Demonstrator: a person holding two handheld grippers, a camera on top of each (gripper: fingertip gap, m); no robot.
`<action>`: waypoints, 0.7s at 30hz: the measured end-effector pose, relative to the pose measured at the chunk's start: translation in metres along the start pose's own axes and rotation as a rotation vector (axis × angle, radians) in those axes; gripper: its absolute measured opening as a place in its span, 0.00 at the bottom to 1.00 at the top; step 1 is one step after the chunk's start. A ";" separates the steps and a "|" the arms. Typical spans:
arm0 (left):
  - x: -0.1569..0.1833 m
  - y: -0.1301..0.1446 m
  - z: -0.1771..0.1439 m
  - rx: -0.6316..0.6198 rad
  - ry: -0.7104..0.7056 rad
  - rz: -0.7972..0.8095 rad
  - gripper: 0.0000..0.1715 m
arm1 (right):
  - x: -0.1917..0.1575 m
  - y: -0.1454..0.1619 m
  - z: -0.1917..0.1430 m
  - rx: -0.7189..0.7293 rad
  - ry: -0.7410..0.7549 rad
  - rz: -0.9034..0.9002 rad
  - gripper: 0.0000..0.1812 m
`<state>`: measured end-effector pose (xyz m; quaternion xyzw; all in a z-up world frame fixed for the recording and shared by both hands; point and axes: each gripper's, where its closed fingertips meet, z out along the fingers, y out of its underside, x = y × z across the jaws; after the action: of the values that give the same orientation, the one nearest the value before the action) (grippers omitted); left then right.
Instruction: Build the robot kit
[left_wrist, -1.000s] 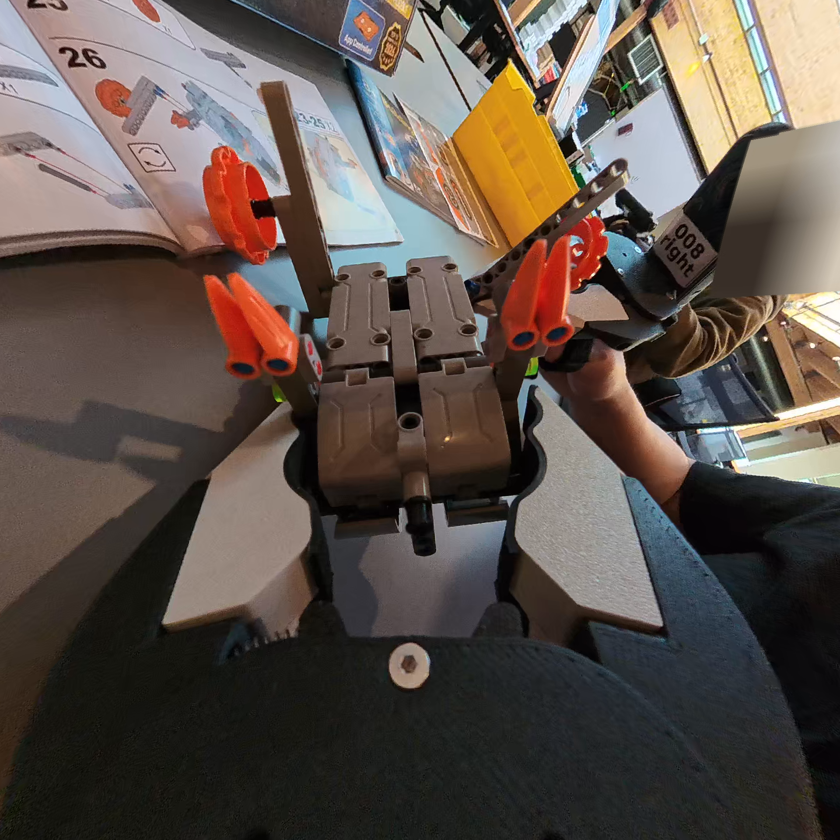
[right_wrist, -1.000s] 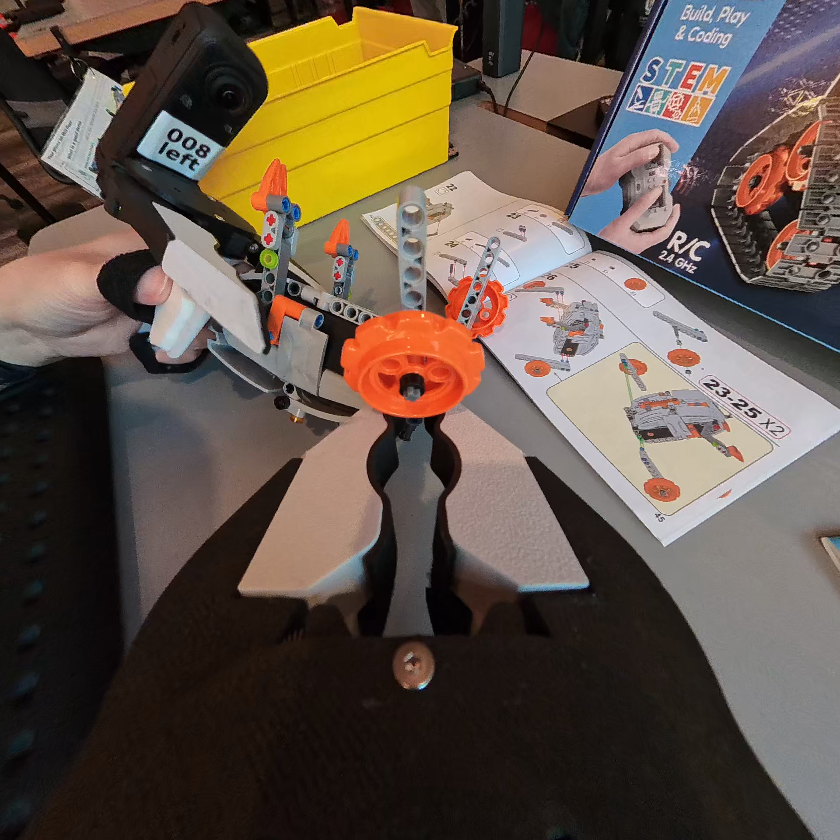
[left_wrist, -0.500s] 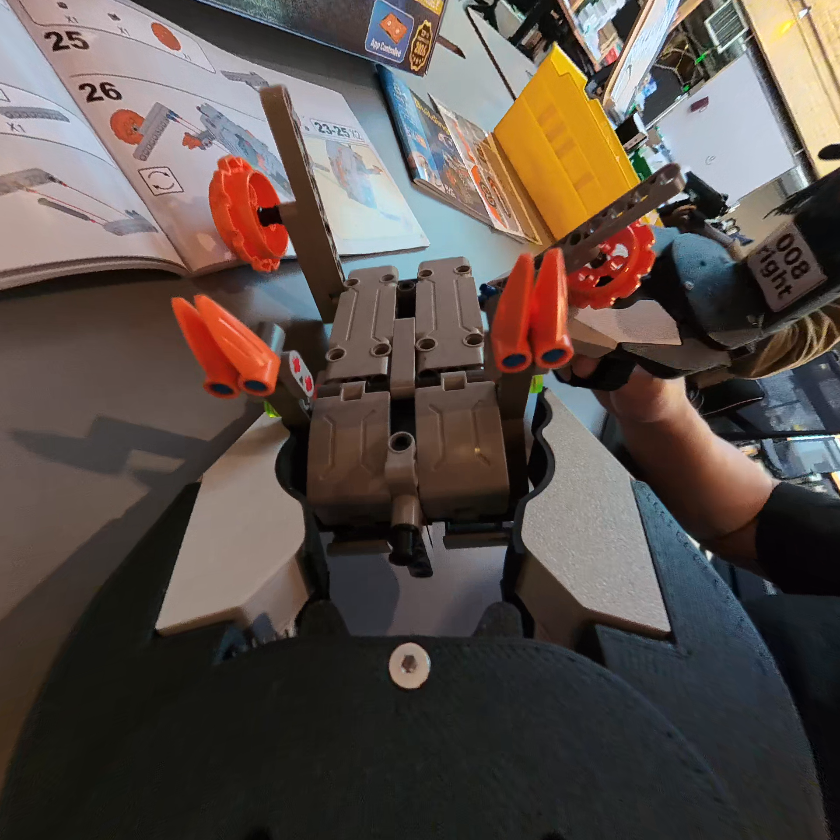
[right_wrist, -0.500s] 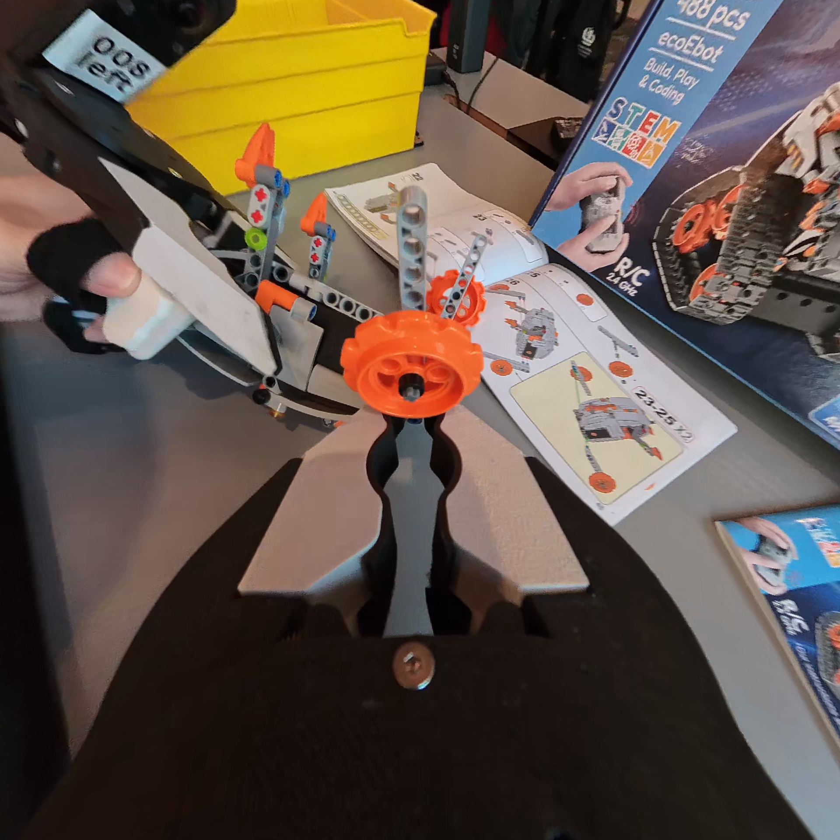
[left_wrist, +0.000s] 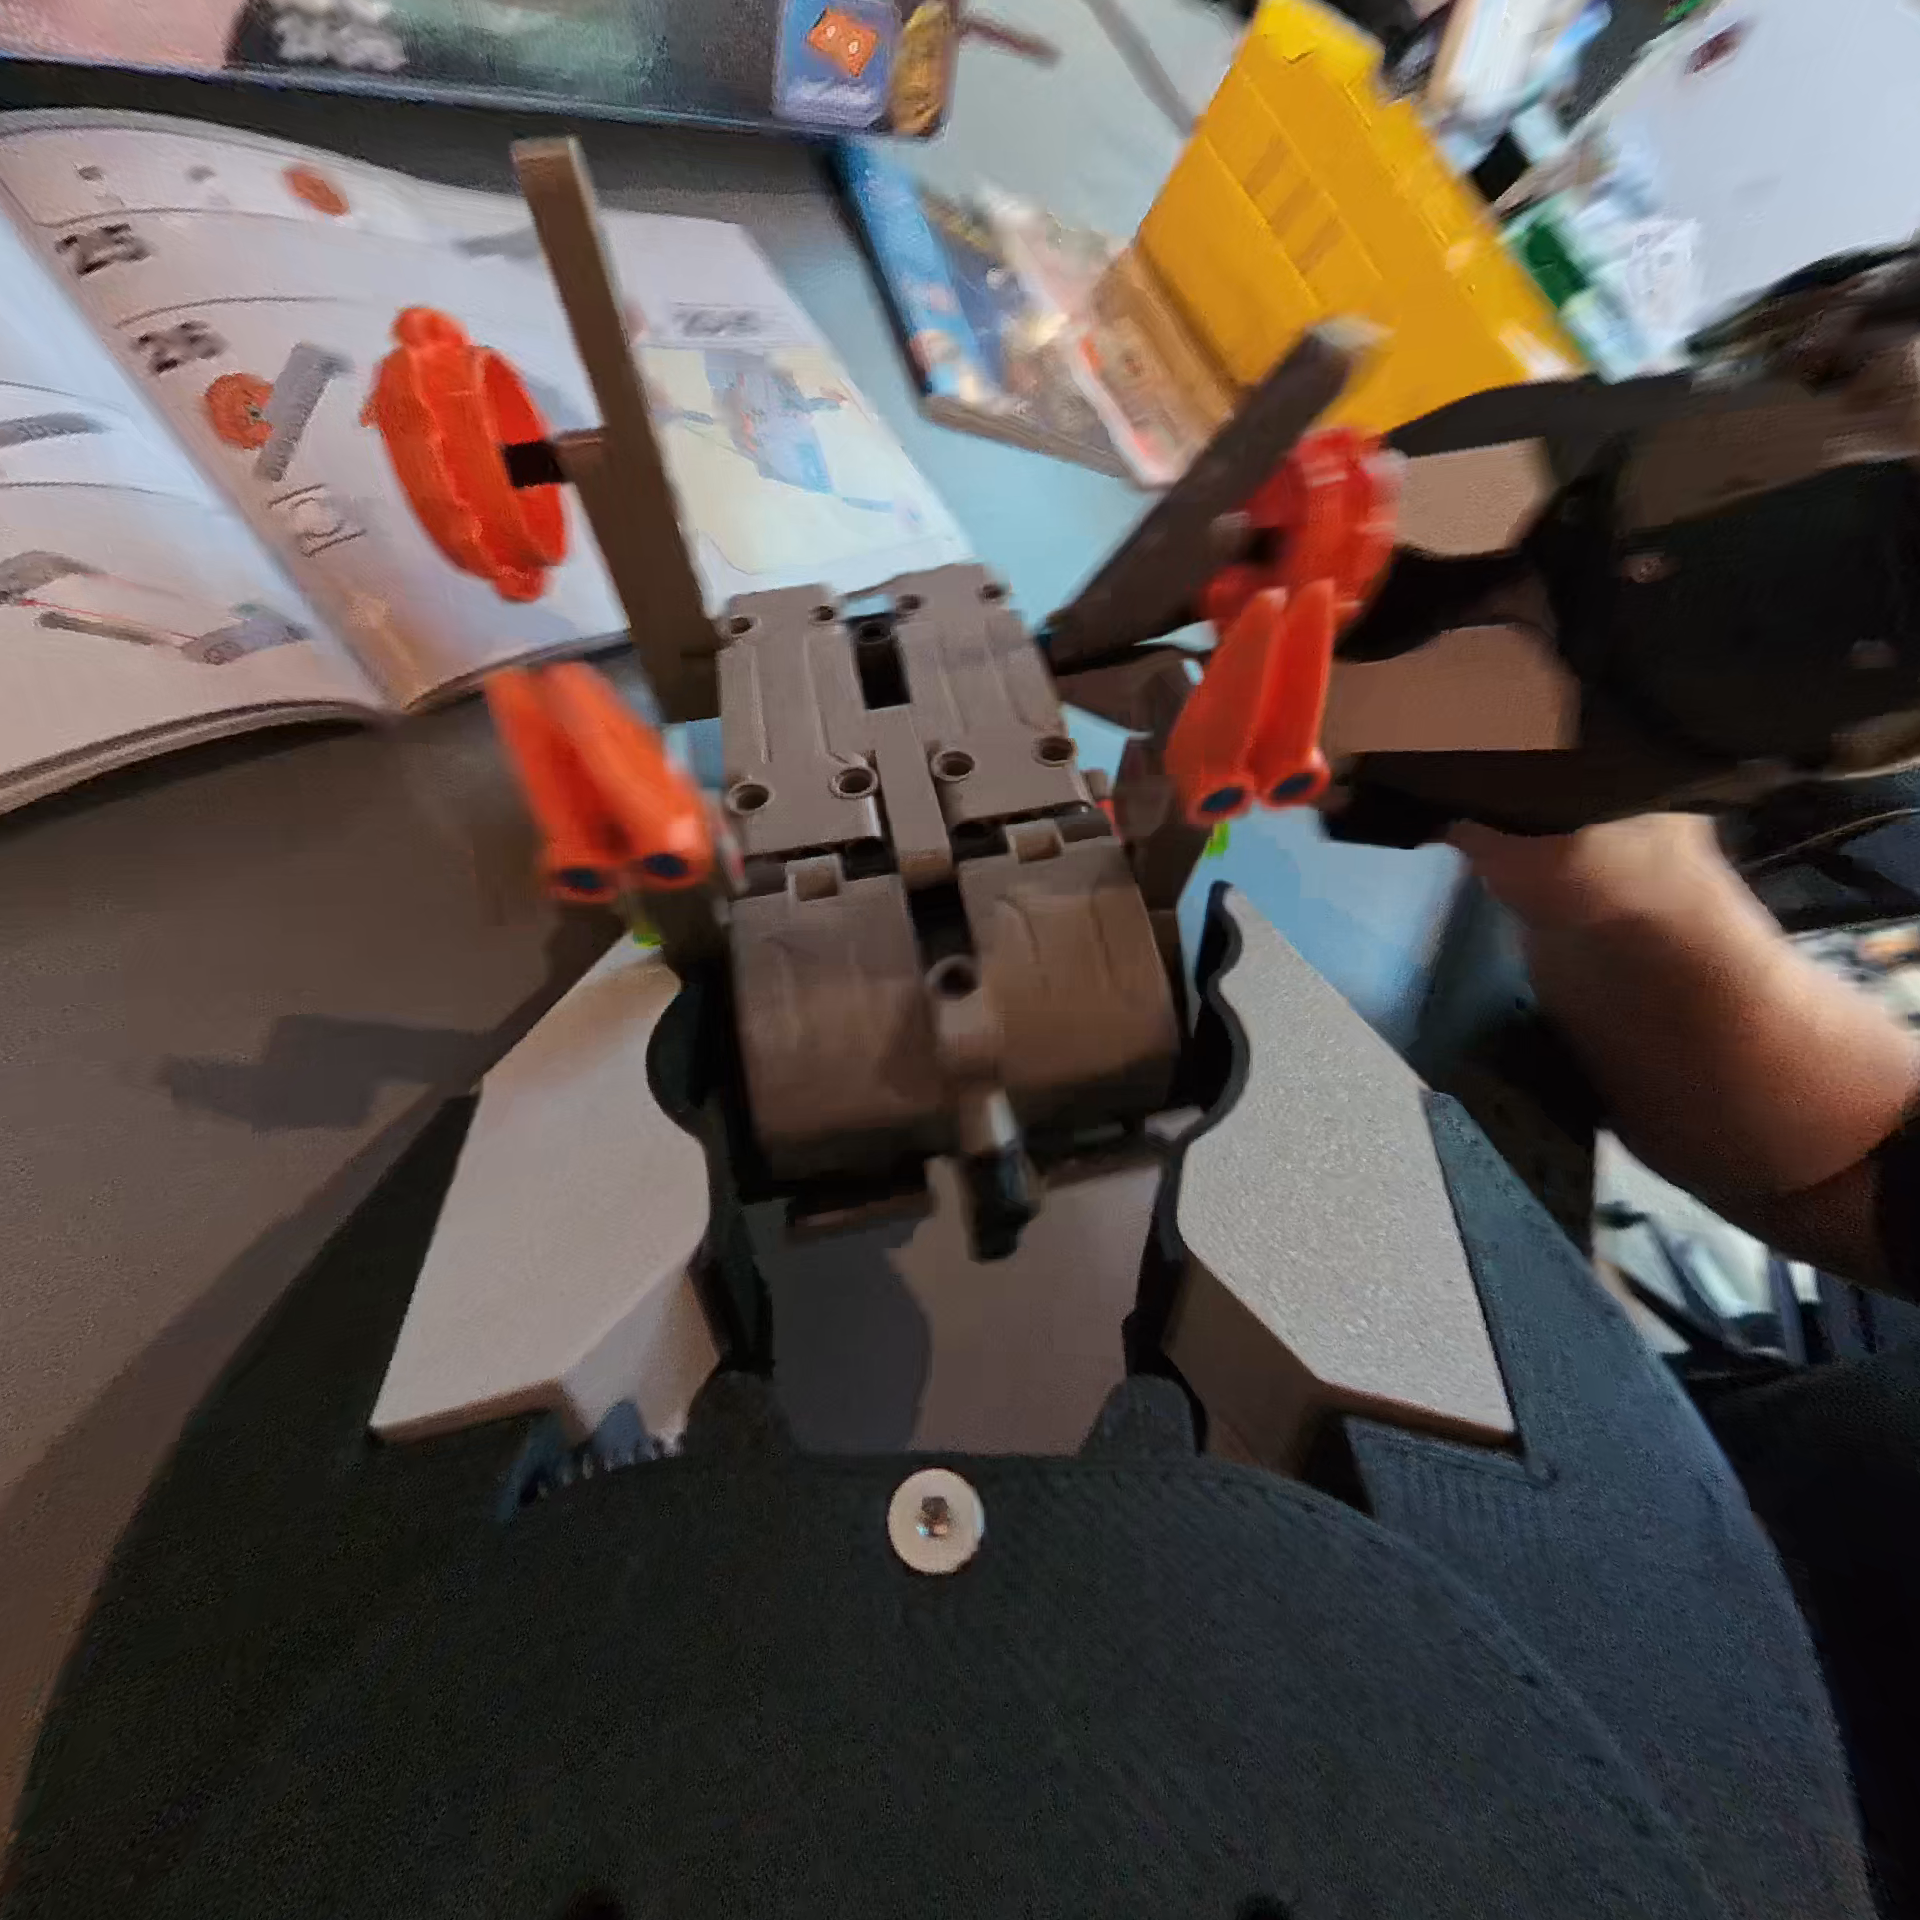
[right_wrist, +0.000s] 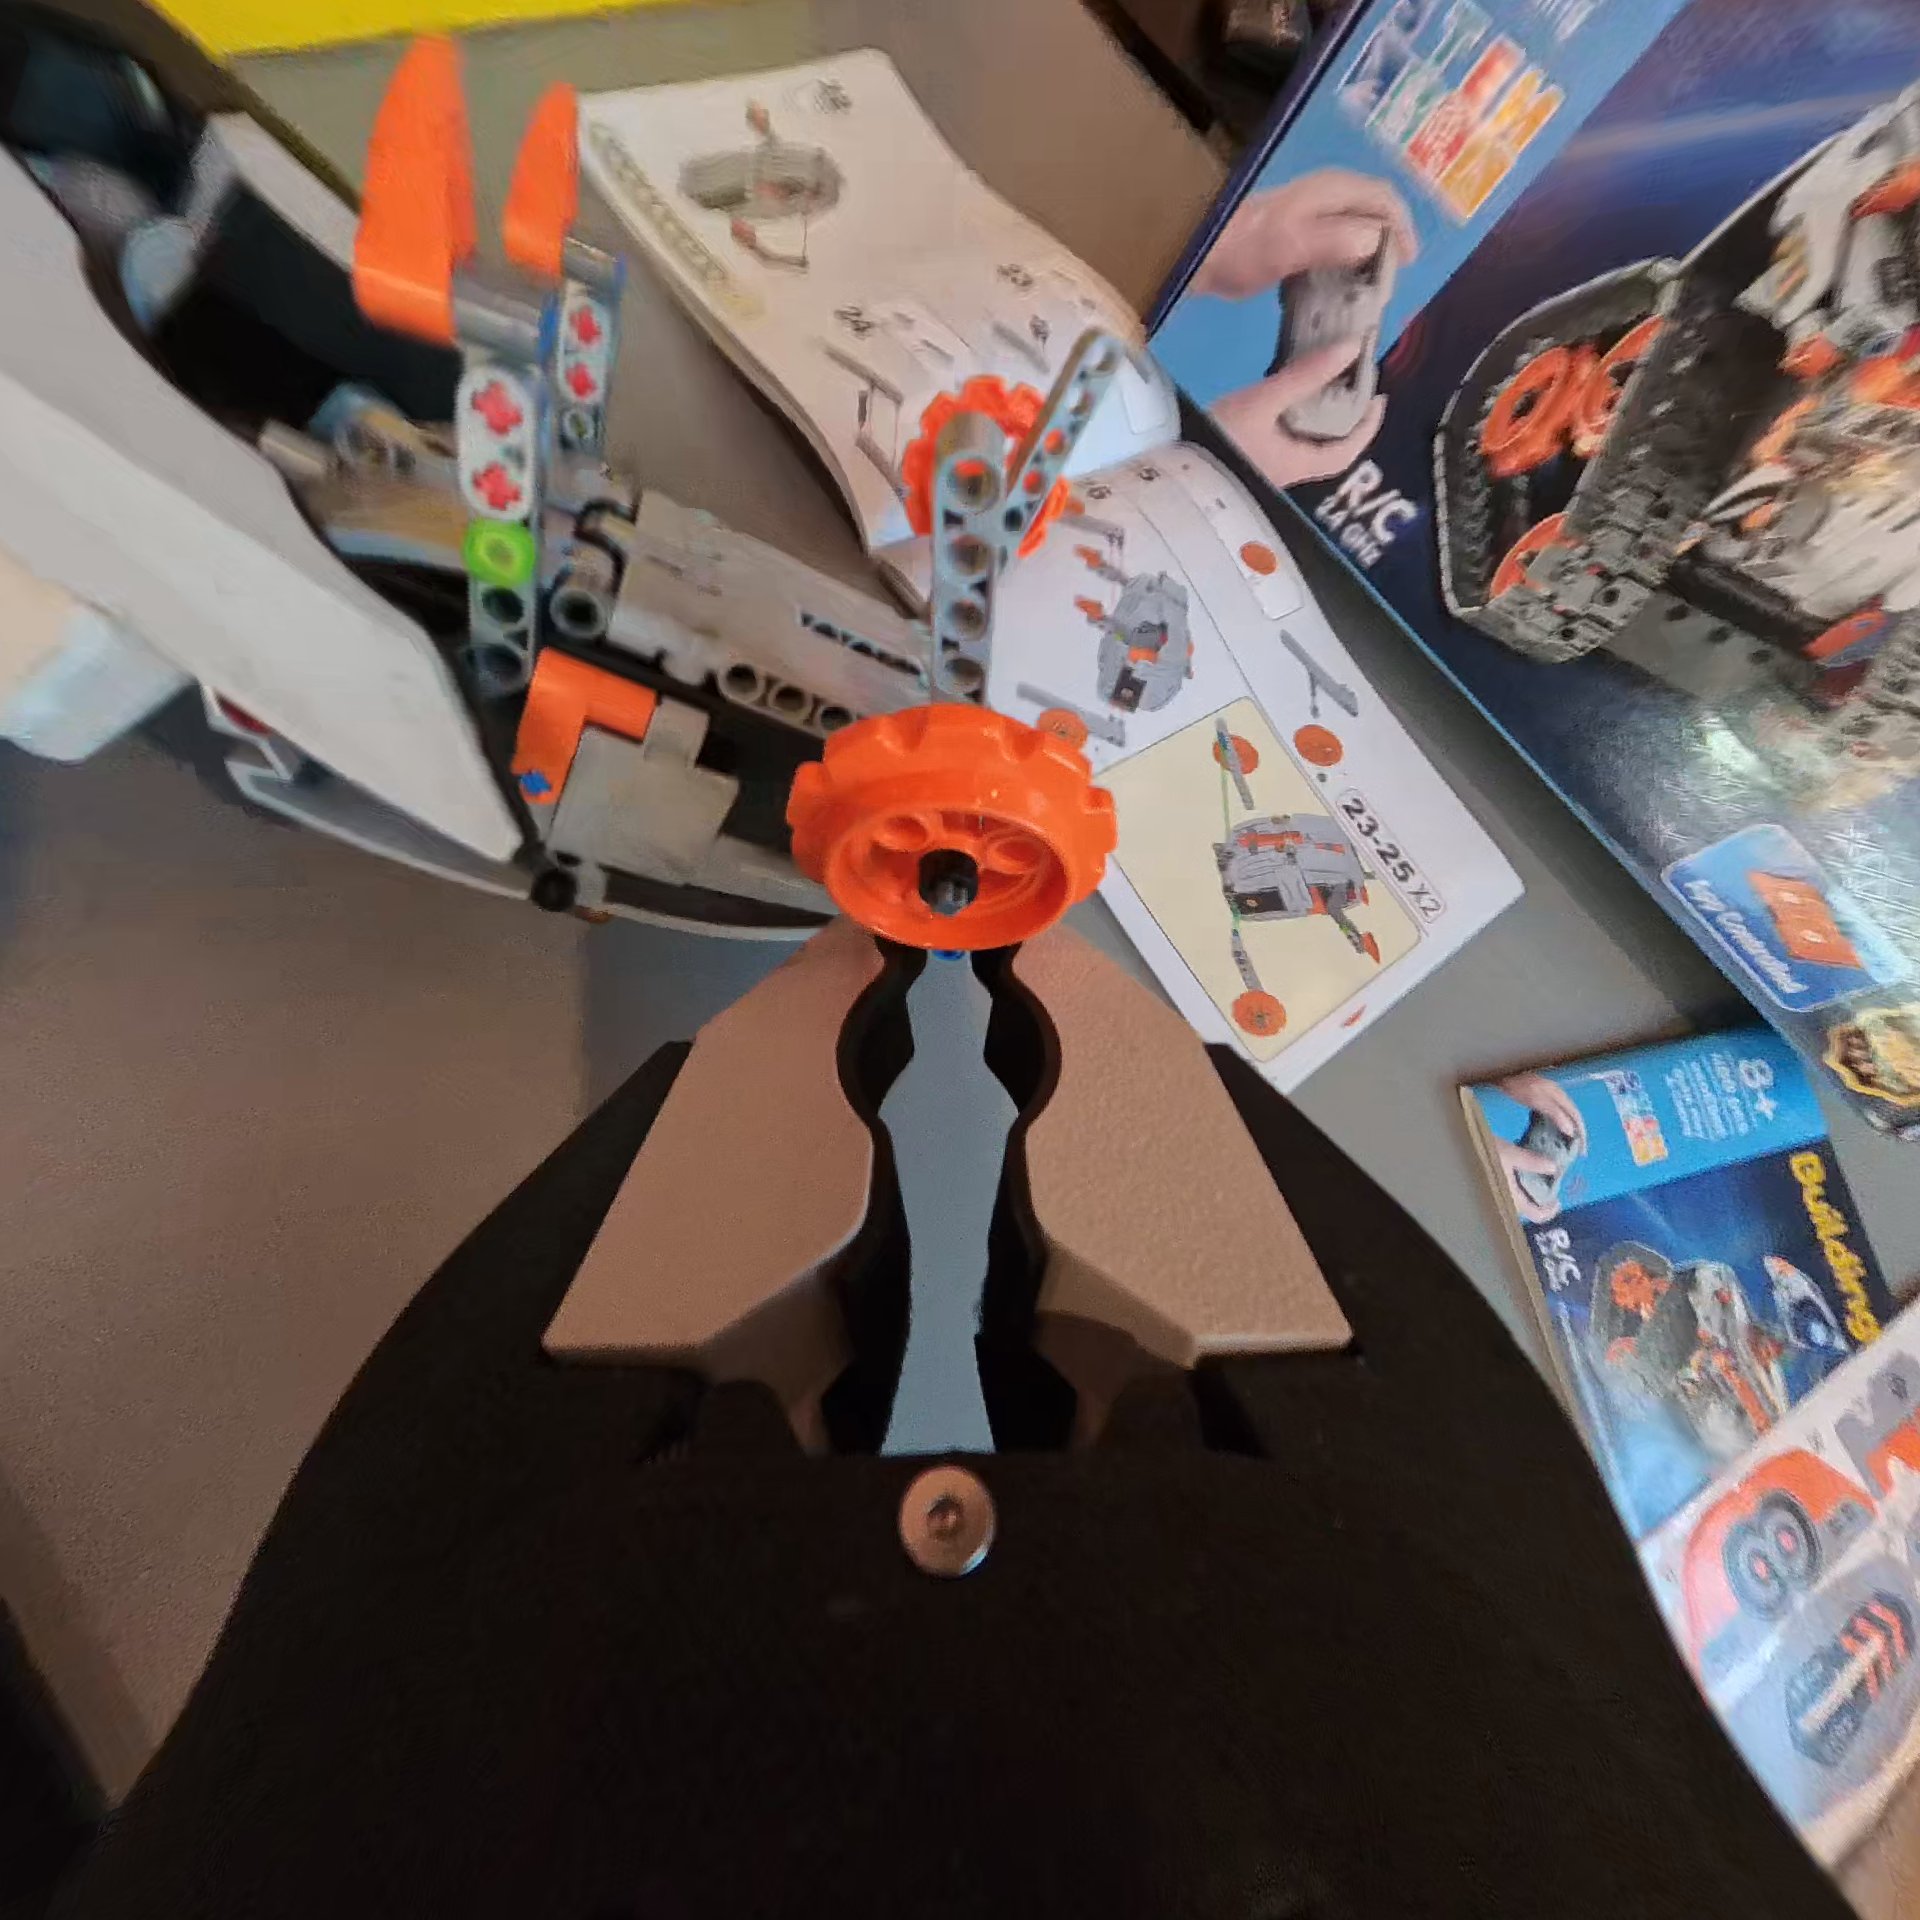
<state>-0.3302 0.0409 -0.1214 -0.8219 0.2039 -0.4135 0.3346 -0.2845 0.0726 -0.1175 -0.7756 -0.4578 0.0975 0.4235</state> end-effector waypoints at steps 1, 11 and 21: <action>0.002 -0.002 0.000 0.011 -0.002 0.006 0.53 | 0.000 -0.002 0.000 0.026 -0.015 0.024 0.04; 0.000 -0.006 0.000 0.086 0.002 -0.009 0.53 | 0.001 -0.004 0.002 0.081 -0.029 0.042 0.04; 0.000 -0.013 0.012 0.119 0.021 -0.121 0.60 | 0.000 -0.007 0.004 0.127 -0.048 0.090 0.04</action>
<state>-0.3195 0.0545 -0.1166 -0.8071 0.1322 -0.4529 0.3551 -0.2915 0.0766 -0.1149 -0.7643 -0.4255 0.1639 0.4559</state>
